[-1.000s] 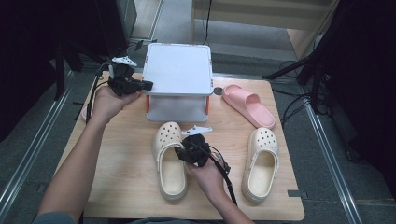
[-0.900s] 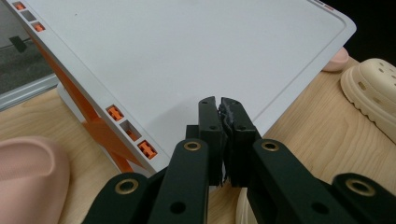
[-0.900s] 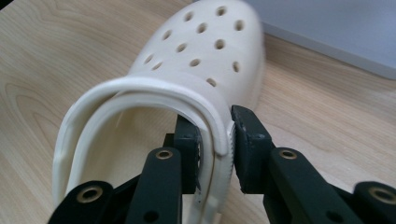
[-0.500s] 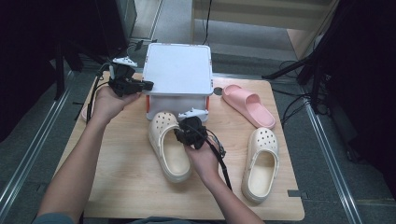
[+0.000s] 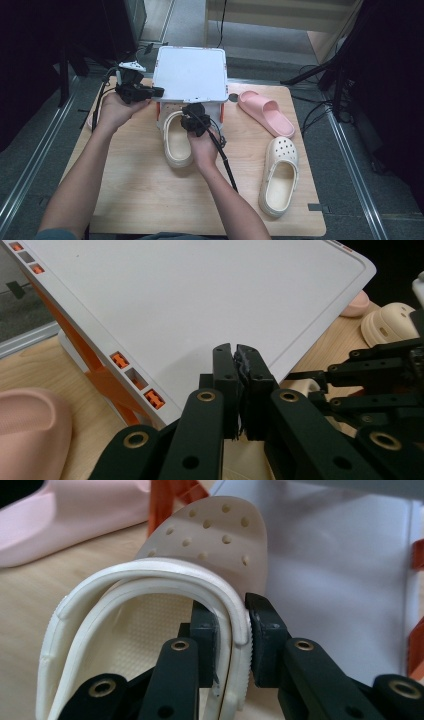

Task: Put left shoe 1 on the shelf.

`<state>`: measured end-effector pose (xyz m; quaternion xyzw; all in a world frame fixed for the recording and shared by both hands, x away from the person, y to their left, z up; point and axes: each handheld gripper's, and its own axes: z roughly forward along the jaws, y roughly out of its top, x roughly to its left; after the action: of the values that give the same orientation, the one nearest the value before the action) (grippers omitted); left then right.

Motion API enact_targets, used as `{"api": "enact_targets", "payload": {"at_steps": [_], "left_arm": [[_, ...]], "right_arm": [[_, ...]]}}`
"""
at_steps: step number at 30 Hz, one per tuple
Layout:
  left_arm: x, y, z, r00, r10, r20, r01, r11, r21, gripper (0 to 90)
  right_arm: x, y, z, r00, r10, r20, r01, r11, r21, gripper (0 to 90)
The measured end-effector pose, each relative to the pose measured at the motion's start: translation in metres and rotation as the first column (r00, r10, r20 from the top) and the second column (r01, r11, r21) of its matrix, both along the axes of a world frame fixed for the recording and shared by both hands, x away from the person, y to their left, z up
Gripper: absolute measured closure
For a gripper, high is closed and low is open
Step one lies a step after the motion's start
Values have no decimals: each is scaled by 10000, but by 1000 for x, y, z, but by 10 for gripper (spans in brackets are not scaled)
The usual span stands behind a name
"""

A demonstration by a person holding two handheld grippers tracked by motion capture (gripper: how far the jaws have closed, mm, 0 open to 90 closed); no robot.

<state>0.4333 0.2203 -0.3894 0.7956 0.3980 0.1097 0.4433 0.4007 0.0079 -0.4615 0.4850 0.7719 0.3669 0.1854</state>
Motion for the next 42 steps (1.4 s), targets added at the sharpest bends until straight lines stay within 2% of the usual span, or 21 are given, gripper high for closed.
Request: {"api": "enact_targets", "payload": {"at_steps": [2, 5, 12, 13, 19, 21, 22, 25, 28, 30, 33, 38, 42], "left_arm": [[0, 0, 0, 10000, -14, 2, 14, 10000, -52, 875], [0, 1, -1, 10000, -16, -7, 16, 10000, -68, 876], [0, 1, -1, 10000, -20, 33, 20, 10000, -66, 876], [0, 1, -1, 10000, -9, 35, 9, 10000, -92, 876], [0, 1, -1, 10000, 6, 51, -6, 10000, -46, 877], [0, 0, -1, 10000, 26, 60, -26, 10000, -34, 879], [0, 0, -1, 10000, 26, 60, -26, 10000, -34, 880], [0, 0, -1, 10000, 91, 28, -91, 9999, -43, 884], [-1, 0, -1, 9999, 113, -3, -113, 9999, -57, 884], [-1, 0, -1, 9999, 142, 0, -142, 9999, -72, 884], [-1, 0, -1, 9999, 150, -14, -150, 9998, -108, 884], [0, 1, 0, 9998, 156, -149, -157, 9998, -108, 890], [-1, -1, 0, 9998, 205, -63, -205, 9998, -3, 892]], "right_arm": [[1, 4, -3, 9990, -337, 302, 342, 9993, -180, 768], [4, 9, -9, 9989, -443, 168, 449, 9984, -350, 764], [5, 5, -9, 9997, -217, -124, 220, 9995, 232, 699], [3, 1, -8, 9996, -40, -284, 54, 9987, 507, 656], [-13, -14, 1, 9989, 448, -125, -439, 9972, 606, 582], [-23, -22, 6, 9979, 646, 6, -645, 9959, 636, 592], [-23, -22, 6, 9979, 646, 6, -645, 9959, 636, 592], [-44, -36, 12, 9943, 1062, 7, -1058, 9898, 958, 678], [-62, -43, 13, 9879, 1549, -37, -1535, 9820, 1101, 771], [-74, -46, 11, 9821, 1878, -115, -1857, 9773, 1017, 844], [-92, -47, 3, 9719, 2341, -263, -2306, 9682, 974, 898], [-116, -46, -19, 9543, 2919, -638, -2863, 9544, 845, 900], [-124, -40, -40, 9357, 3311, -1216, -3246, 9432, 702, 900]]}}
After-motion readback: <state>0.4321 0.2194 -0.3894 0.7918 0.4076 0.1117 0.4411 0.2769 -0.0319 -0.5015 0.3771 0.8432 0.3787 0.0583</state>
